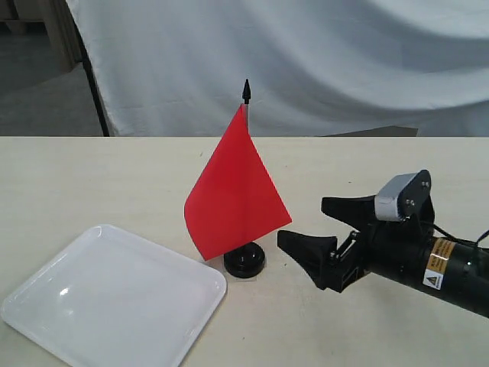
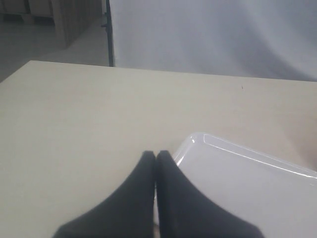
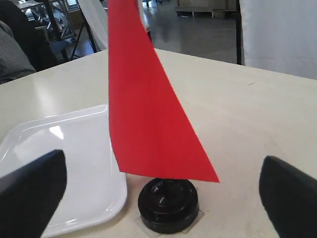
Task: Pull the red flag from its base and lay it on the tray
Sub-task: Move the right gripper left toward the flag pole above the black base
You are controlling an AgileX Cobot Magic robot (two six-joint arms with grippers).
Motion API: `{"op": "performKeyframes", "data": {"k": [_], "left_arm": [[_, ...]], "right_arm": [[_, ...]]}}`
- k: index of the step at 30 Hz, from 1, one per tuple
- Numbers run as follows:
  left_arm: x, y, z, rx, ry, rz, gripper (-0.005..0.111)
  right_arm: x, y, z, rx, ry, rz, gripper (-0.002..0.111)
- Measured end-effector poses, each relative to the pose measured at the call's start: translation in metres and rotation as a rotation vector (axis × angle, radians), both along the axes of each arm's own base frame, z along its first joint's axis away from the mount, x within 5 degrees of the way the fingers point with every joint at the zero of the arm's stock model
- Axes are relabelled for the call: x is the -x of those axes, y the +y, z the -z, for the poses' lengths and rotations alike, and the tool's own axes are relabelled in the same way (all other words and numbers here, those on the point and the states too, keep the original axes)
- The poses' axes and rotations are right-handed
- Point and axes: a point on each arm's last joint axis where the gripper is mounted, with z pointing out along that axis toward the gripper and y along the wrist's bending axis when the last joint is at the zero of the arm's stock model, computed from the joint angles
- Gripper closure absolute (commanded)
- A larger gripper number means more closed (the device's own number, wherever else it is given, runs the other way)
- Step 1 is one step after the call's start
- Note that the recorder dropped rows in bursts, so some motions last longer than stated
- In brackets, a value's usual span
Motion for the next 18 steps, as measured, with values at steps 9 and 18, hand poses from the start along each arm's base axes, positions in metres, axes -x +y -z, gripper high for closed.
{"op": "performKeyframes", "data": {"k": [9,18], "left_arm": [[0.000,0.000,0.000,0.000,0.000,0.000,0.107],[0.000,0.000,0.000,0.000,0.000,0.000,0.107]], "right_arm": [[-0.053,0.031,0.001,0.156,-0.056,-0.008,0.005],[-0.084,0.067,0.012,0.119,-0.071,-0.243,0.006]]}}
